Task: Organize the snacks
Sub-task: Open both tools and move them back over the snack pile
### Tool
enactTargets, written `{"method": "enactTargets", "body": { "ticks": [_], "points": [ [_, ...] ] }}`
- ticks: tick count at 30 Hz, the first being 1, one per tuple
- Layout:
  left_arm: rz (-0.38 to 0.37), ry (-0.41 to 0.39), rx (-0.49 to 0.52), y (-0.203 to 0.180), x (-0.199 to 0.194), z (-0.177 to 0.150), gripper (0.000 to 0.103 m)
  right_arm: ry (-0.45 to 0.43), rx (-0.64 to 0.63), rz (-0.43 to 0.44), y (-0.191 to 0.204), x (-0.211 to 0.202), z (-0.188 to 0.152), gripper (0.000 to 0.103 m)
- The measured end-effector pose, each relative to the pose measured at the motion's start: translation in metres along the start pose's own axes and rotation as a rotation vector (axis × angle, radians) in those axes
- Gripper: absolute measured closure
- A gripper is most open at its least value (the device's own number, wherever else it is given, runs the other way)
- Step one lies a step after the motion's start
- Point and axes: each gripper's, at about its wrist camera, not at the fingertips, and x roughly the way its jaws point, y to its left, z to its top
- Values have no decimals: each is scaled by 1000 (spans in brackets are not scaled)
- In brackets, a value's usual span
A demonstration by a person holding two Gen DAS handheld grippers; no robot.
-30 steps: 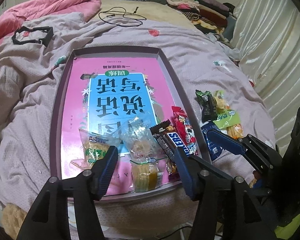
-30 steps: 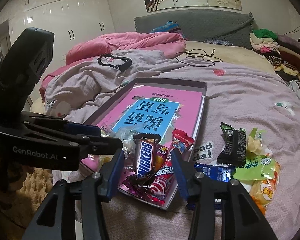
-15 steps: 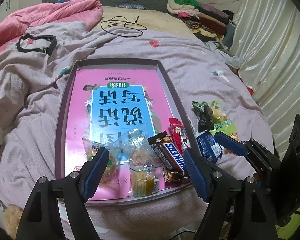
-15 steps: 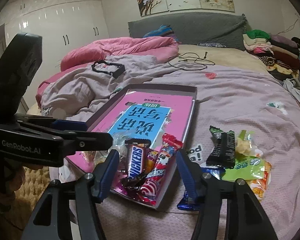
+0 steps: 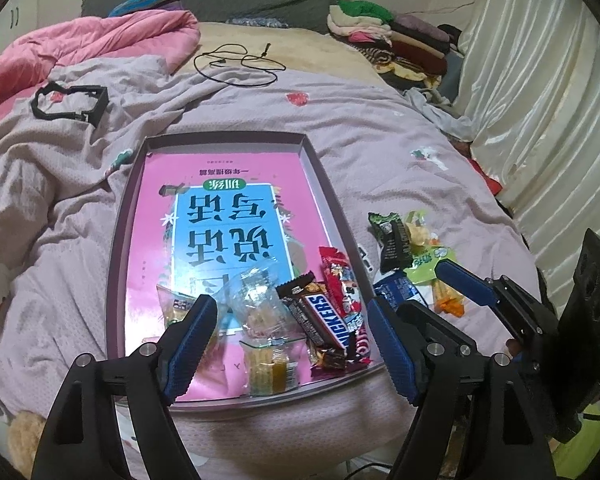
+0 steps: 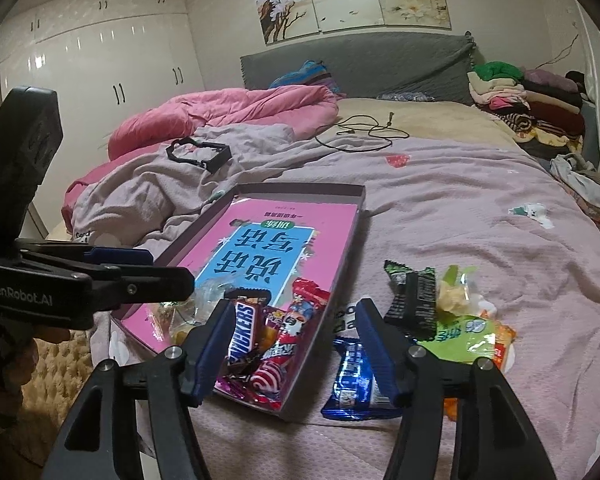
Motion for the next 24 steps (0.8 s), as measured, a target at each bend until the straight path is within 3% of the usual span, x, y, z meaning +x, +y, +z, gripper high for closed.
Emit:
{"method": "enactTargets", "body": {
  "ticks": [24],
  "points": [
    [-42,3,85,-50,-2,6,24,-63,120,-86,-60,-28,7,41]
  ]
}}
